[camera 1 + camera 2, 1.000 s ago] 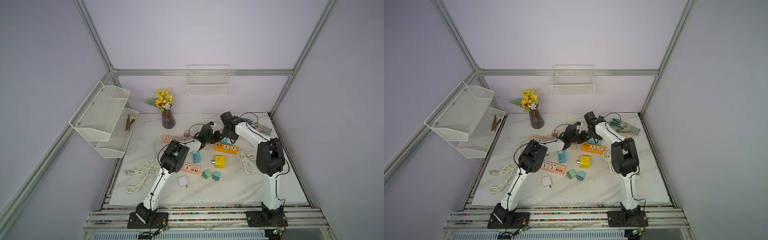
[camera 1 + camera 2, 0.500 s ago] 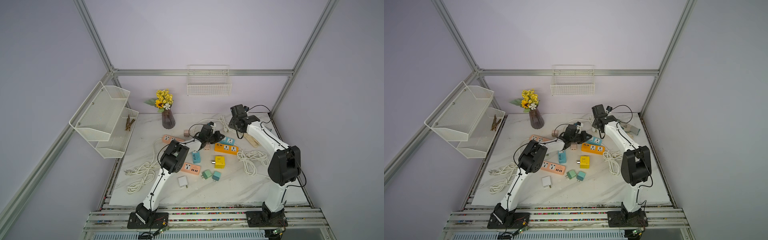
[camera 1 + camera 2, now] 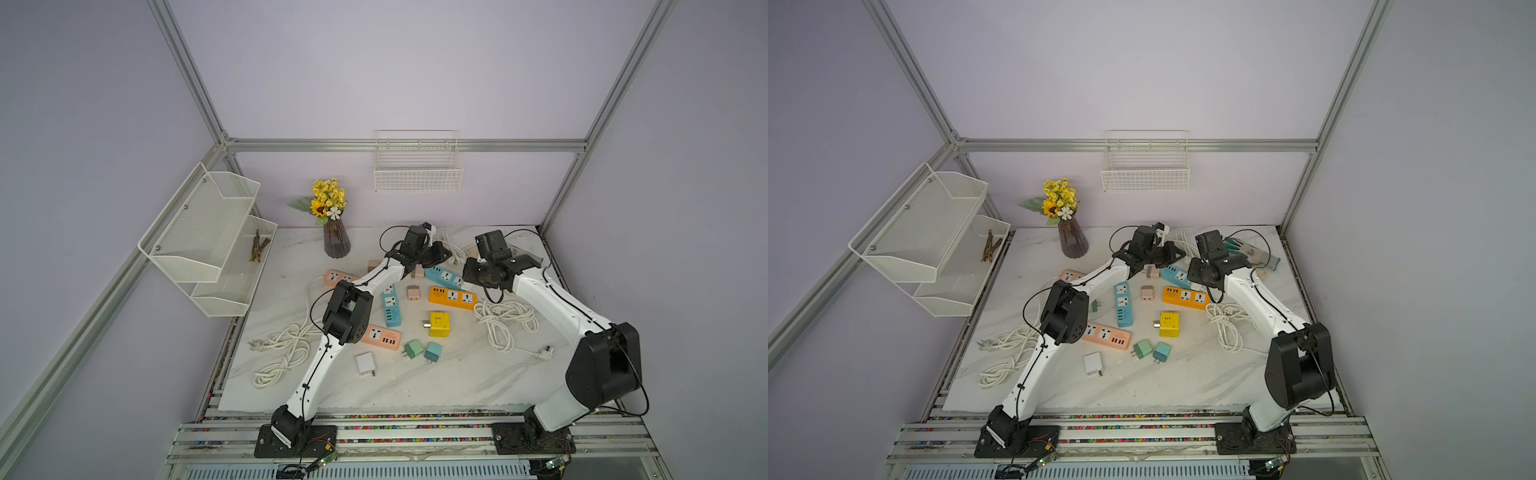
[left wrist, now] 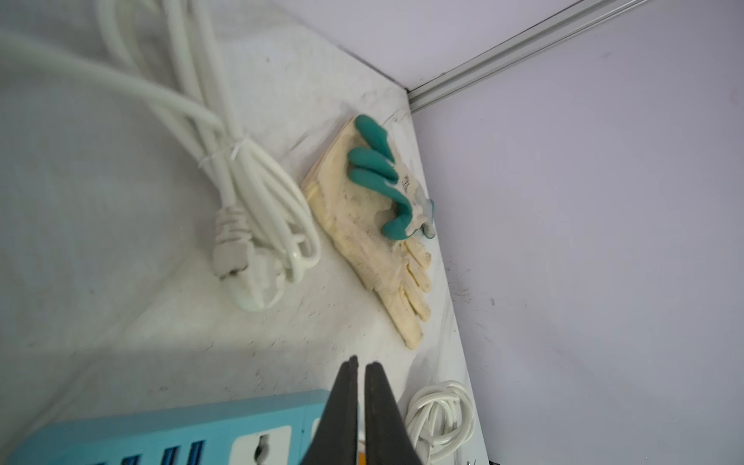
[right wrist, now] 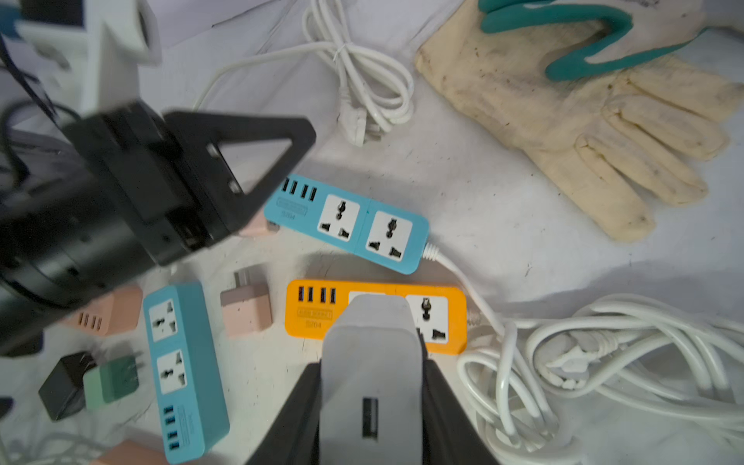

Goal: Pull the plug off the socket
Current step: Place the plug at the center of the board.

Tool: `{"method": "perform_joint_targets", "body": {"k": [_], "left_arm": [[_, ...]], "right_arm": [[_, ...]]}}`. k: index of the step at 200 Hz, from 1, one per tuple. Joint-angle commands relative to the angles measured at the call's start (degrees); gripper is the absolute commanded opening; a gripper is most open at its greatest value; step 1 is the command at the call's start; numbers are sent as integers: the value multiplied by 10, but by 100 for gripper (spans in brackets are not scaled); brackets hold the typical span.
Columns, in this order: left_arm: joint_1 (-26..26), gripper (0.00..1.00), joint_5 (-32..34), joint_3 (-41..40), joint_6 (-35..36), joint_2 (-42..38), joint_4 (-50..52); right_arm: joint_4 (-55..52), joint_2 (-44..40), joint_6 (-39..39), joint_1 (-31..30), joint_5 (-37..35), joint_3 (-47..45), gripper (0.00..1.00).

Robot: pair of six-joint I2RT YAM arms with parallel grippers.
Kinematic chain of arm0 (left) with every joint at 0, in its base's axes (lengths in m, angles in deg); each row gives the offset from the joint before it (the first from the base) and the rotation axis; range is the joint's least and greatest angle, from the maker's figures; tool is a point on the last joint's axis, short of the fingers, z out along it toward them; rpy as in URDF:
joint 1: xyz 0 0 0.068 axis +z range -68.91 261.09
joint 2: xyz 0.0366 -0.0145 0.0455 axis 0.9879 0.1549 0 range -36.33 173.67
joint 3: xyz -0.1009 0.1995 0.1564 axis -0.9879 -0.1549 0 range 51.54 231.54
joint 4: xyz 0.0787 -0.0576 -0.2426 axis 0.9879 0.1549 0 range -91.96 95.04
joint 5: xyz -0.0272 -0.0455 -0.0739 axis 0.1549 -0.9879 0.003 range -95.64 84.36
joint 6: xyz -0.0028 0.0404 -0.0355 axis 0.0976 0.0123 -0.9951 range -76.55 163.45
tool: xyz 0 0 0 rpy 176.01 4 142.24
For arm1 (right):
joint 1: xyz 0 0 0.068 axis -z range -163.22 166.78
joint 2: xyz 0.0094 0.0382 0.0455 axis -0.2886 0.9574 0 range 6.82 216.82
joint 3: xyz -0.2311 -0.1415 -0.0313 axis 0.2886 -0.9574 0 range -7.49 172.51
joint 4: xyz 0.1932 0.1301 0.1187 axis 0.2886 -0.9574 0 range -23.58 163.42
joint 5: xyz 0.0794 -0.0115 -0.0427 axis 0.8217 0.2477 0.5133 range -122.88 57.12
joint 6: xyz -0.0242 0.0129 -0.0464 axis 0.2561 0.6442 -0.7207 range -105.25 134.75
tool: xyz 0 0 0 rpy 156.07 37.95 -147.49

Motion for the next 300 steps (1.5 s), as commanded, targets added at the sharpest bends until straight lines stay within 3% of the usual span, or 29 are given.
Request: {"method": "perform_joint_targets", "body": {"k": [1, 17, 60, 124, 146, 210, 272, 296, 300], "left_arm": [[17, 15, -1, -30, 59, -93, 7], [28, 19, 6, -105, 86, -152, -2], [50, 35, 40, -265, 197, -303, 42], [68, 52, 116, -388, 278, -442, 88], [73, 54, 144, -422, 290, -475, 84], [83, 56, 183, -473, 303, -526, 72], [86, 57, 180, -488, 295, -533, 75], [86, 57, 199, -497, 294, -543, 82], [86, 57, 201, -499, 295, -544, 83]], "right_arm": [[0, -49, -19, 2, 46, -58, 0], [-2, -79, -7, 3, 51, -104, 0], [61, -144, 10, 0, 179, -242, 0], [164, -152, 33, -10, 252, -346, 0], [198, -136, 49, -12, 294, -369, 6], [158, -149, 41, -14, 216, -375, 23], [106, -142, 42, -14, 150, -357, 53], [79, -164, 50, -14, 92, -337, 64], [76, -169, 52, -14, 82, -333, 70]]}}
